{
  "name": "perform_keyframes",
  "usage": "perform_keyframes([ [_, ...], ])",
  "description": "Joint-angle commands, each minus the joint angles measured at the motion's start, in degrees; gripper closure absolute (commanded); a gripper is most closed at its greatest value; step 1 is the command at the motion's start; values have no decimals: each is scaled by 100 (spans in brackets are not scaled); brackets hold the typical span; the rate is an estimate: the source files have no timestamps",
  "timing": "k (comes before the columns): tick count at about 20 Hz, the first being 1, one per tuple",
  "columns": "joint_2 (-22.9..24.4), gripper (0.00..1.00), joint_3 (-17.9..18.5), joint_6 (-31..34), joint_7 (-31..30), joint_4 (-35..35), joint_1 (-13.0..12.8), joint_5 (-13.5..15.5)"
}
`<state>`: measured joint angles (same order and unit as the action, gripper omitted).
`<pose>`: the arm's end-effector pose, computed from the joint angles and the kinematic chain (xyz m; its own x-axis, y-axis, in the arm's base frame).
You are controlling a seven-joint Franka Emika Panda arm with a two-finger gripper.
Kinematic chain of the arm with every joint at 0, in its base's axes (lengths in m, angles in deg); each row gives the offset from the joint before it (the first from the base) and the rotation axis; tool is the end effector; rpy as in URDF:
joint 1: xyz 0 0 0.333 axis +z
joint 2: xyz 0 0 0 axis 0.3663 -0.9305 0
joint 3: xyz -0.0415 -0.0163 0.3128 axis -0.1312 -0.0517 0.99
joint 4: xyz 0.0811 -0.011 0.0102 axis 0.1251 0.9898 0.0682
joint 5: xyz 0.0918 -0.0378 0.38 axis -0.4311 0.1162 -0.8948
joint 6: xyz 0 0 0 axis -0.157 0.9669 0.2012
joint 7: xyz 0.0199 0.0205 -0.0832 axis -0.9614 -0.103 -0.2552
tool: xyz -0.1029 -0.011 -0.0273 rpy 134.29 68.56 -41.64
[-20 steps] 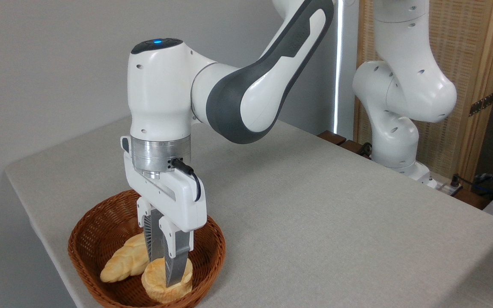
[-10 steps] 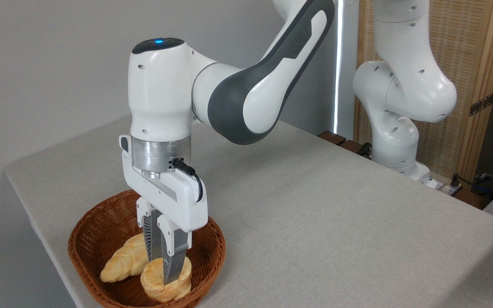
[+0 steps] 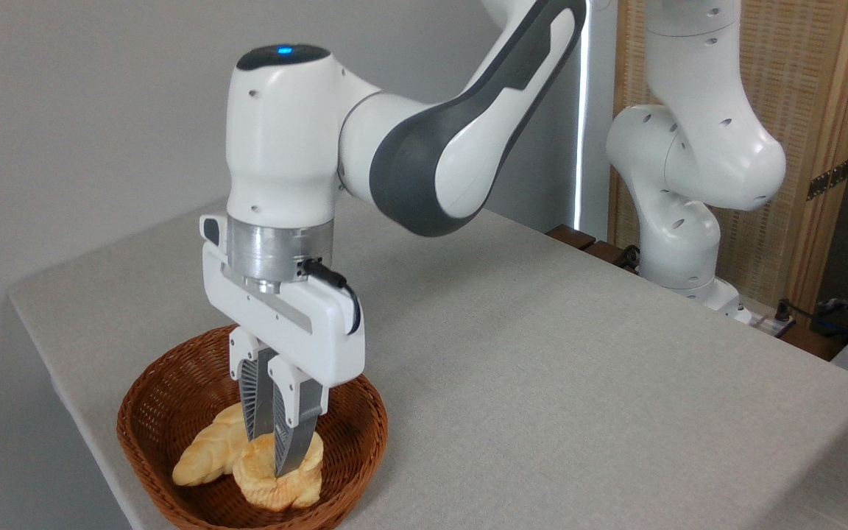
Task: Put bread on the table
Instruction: 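Close the gripper fingers on the smaller bread roll, then lift the bread roll out of the basket and carry it beside the basket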
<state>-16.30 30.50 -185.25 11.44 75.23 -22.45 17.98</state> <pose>0.6228 0.0059 0.4593 0.7456 -0.6248 0.2319 -0.5940 -0.7808 -0.1938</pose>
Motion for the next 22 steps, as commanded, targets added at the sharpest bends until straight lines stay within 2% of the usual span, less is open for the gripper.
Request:
perform_keyframes([
  [1,317,67,203,349,-21,22,0,72],
  [10,731,59,318,1263,14,31,8,89],
  [19,1144,59,309,2107,146,162,-27,89],
  [21,1415,49,292,2222,137,486,-44,98],
  [22,1495,49,283,2231,137,593,-53,98],
])
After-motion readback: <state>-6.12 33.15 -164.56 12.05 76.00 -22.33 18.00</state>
